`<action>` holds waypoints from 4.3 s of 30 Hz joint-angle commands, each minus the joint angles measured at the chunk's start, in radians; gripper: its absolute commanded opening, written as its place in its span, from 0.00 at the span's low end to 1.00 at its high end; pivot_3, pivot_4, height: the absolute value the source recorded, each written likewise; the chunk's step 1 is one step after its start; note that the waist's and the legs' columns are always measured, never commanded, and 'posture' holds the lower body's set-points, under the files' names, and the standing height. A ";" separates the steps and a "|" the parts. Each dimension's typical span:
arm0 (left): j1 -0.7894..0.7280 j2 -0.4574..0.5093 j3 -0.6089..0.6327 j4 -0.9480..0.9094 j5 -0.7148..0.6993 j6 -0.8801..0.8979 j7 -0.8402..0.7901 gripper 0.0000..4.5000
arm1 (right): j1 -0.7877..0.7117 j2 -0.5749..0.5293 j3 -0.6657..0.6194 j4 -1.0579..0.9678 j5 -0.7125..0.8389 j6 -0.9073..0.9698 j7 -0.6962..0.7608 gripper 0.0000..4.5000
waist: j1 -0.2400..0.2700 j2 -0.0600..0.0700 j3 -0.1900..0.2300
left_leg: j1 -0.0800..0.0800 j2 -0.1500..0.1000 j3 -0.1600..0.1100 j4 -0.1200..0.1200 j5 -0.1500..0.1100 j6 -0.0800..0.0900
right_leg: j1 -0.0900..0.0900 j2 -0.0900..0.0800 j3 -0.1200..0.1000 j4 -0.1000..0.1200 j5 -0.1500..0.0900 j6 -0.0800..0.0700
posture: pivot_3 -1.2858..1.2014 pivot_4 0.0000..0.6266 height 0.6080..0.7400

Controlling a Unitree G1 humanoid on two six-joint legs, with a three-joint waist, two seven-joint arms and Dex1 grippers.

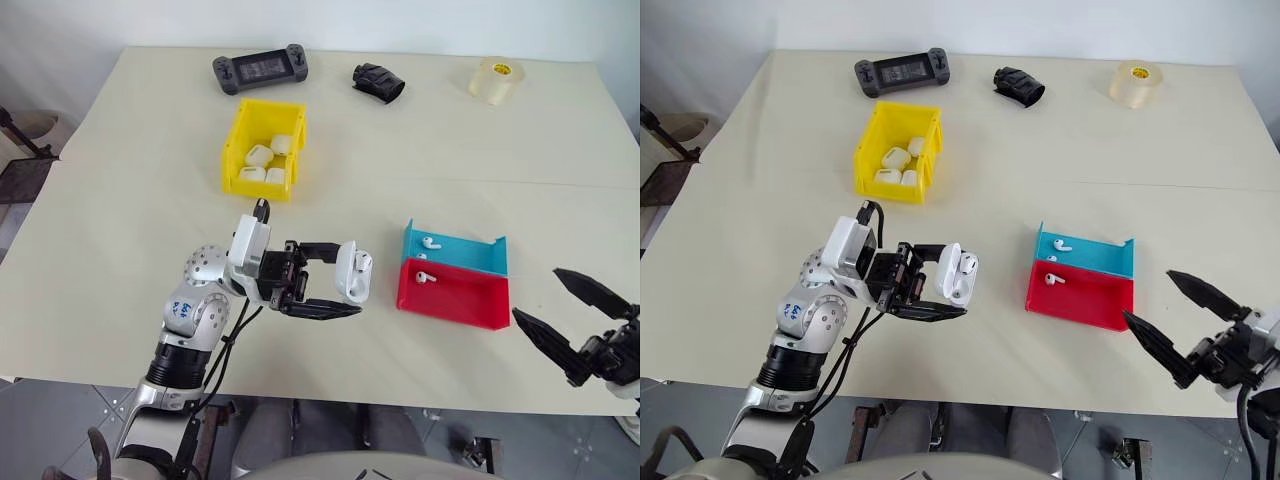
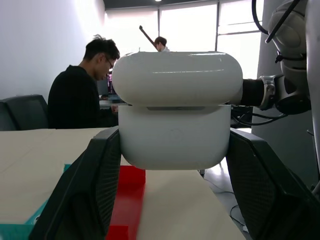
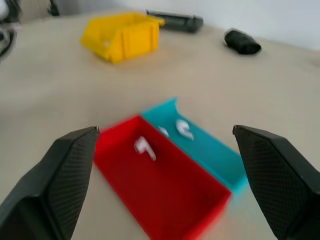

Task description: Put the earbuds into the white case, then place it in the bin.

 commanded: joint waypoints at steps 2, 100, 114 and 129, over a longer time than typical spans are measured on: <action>0.024 0.011 -0.016 -0.046 0.013 -0.032 -0.006 0.62 | -0.025 -0.055 -0.026 0.026 -0.029 -0.003 0.036 1.00 | 0.000 0.000 0.000 | 0.000 0.000 0.000 0.000 0.000 0.000 | 0.000 0.000 0.000 -0.001 0.000 0.000 | 0.52 0.24 1.00; -0.025 -0.020 -0.016 0.092 0.030 -0.129 0.031 0.62 | -0.844 0.068 0.046 -0.297 0.143 1.038 -0.018 0.10 | 0.000 0.002 0.000 | -0.020 -0.002 -0.002 0.009 0.001 -0.002 | -0.022 -0.002 -0.002 0.019 0.001 0.001 | 0.52 0.24 1.00; -0.092 -0.066 -0.005 0.129 0.007 -0.091 0.019 0.62 | -0.605 0.349 0.308 -0.515 0.454 0.751 -0.504 0.10 | -0.006 0.002 0.000 | -0.019 -0.003 -0.003 0.009 0.002 -0.002 | -0.024 -0.002 0.000 0.023 0.001 0.001 | 0.52 0.24 1.00; -0.124 -0.093 0.006 0.106 0.000 -0.036 0.034 0.62 | -0.563 0.233 0.518 -0.452 0.349 0.585 -0.447 0.10 | -0.022 0.002 0.000 | -0.019 -0.003 -0.003 0.008 0.002 -0.001 | -0.024 -0.001 0.000 0.023 0.000 0.001 | 0.52 0.24 1.00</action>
